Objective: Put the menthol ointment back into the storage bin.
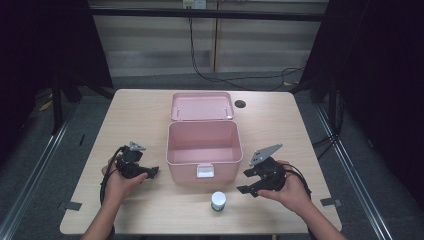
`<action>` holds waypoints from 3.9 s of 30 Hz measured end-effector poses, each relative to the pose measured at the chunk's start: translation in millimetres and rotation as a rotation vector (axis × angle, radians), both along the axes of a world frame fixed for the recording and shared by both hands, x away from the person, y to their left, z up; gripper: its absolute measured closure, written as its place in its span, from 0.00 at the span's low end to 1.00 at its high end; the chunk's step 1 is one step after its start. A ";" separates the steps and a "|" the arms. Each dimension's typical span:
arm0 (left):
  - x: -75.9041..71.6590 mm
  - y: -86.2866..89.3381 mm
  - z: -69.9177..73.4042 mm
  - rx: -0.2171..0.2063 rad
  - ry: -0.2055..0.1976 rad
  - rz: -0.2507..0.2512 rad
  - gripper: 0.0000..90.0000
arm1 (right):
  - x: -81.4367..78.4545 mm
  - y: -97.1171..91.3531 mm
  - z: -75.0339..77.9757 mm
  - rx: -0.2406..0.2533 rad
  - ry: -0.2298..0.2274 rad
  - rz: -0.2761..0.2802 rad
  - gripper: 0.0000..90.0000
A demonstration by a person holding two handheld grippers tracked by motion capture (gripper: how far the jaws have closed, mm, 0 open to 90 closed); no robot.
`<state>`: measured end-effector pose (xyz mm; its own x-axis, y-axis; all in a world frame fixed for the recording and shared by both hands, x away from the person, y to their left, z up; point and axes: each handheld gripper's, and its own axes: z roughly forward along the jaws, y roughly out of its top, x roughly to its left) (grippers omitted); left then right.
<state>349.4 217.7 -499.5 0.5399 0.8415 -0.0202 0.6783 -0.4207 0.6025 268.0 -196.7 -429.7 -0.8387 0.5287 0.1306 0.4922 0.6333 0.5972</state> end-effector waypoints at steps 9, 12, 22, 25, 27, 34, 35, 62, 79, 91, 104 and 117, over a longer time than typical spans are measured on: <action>-2.1 -0.7 -3.9 -0.009 -0.020 -0.014 0.00 | -0.7 10.3 -0.6 -0.024 0.004 0.028 0.40; -3.1 2.2 -6.1 -0.024 -0.047 -0.027 0.00 | -0.8 14.8 -1.5 -0.034 0.009 0.035 0.40; -4.5 7.3 -10.4 -0.056 -0.094 -0.047 0.00 | -1.5 29.0 -3.5 -0.087 0.019 0.082 0.40; -5.4 7.9 -11.5 -0.066 -0.105 -0.045 0.00 | -1.8 33.8 -3.5 -0.095 0.028 0.093 0.40; -5.6 8.0 -11.6 -0.066 -0.106 -0.045 0.00 | -1.9 37.5 -3.7 -0.101 0.028 0.108 0.40; -5.4 8.7 -11.4 -0.062 -0.107 -0.051 0.00 | -2.0 46.7 -5.1 -0.117 0.031 0.135 0.40; -5.4 8.7 -11.4 -0.062 -0.107 -0.051 0.00 | -2.2 47.7 -5.4 -0.119 0.035 0.132 0.40; -5.5 9.6 -11.4 -0.062 -0.106 -0.058 0.00 | -11.7 84.8 -9.3 -0.158 0.078 0.251 0.42; -5.5 9.4 -11.5 -0.066 -0.105 -0.056 0.00 | -8.5 93.6 -11.1 -0.205 0.084 0.299 0.50; -5.3 9.7 -11.4 -0.061 -0.106 -0.059 0.00 | -8.2 96.0 -12.0 -0.222 0.072 0.304 0.55; -5.2 9.8 -11.4 -0.061 -0.106 -0.060 0.00 | -7.7 90.9 -10.9 -0.239 0.092 0.292 0.55; -4.5 10.3 -11.2 -0.061 -0.105 -0.065 0.00 | -4.9 94.5 -7.6 -0.264 0.114 0.272 0.56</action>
